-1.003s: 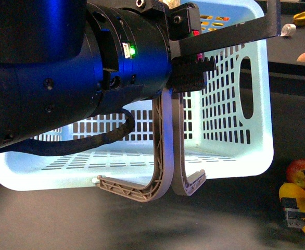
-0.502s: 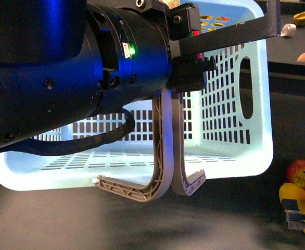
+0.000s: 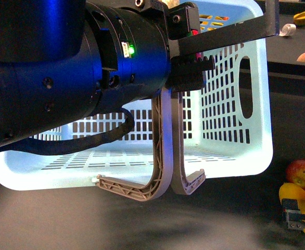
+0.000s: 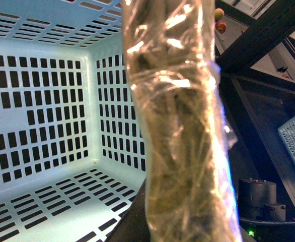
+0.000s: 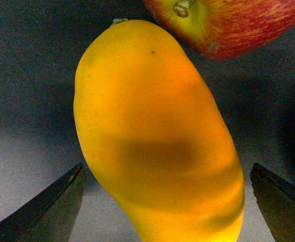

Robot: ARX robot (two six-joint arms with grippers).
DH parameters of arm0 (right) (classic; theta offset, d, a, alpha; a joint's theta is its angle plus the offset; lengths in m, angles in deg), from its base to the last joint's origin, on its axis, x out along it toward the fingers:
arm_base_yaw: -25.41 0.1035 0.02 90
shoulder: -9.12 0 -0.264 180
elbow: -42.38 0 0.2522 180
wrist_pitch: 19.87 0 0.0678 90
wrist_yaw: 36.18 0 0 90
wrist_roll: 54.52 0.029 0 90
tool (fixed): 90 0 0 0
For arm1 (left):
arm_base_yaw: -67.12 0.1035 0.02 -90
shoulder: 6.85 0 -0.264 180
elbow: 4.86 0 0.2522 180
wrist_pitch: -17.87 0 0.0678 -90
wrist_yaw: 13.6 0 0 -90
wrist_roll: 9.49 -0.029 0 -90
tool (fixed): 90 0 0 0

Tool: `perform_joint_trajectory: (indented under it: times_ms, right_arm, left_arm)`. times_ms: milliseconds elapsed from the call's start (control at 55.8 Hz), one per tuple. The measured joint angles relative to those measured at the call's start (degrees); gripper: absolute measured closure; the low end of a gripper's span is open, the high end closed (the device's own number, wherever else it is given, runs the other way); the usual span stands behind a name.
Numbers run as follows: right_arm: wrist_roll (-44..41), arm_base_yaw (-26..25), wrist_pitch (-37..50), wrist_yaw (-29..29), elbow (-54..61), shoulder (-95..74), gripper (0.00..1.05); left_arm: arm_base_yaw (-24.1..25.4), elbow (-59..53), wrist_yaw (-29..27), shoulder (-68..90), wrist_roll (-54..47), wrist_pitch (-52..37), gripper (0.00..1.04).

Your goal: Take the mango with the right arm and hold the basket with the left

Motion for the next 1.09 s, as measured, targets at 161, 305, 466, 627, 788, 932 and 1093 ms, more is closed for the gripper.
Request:
perform_joint_trajectory:
  times_ms: [161, 305, 466, 627, 788, 932, 1093]
  right_arm:
    - [0.15, 0.07, -0.07, 0.04, -0.61, -0.31, 0.08]
    - [0.22, 0.07, -0.07, 0.04, -1.22, -0.92, 0.08]
    - [0.2, 0.09, -0.07, 0.13, -1.2, -1.09, 0.08]
    - [0.28, 0.11, -0.07, 0.55, -1.2, -1.09, 0.24]
    - [0.28, 0.13, -0.11, 0.61, -1.11, -1.09, 0.42]
    - [0.76, 0.15, 1.03, -0.24, -1.05, -1.2, 0.47]
    - [1.66, -0.09, 5.07, -4.35, -0.61, -1.81, 0.47]
  left_arm:
    - [0.0, 0.0, 0.0, 0.0, 0.02, 0.0, 1.0]
    - [0.0, 0.0, 0.0, 0.0, 0.0, 0.0, 1.0]
    - [0.0, 0.0, 0.0, 0.0, 0.02, 0.0, 1.0]
    - [0.0, 0.0, 0.0, 0.0, 0.02, 0.0, 1.0]
    - [0.0, 0.0, 0.0, 0.0, 0.02, 0.0, 1.0]
    - [0.0, 0.0, 0.0, 0.0, 0.02, 0.0, 1.0]
    - [0.0, 0.0, 0.0, 0.0, 0.0, 0.0, 1.0]
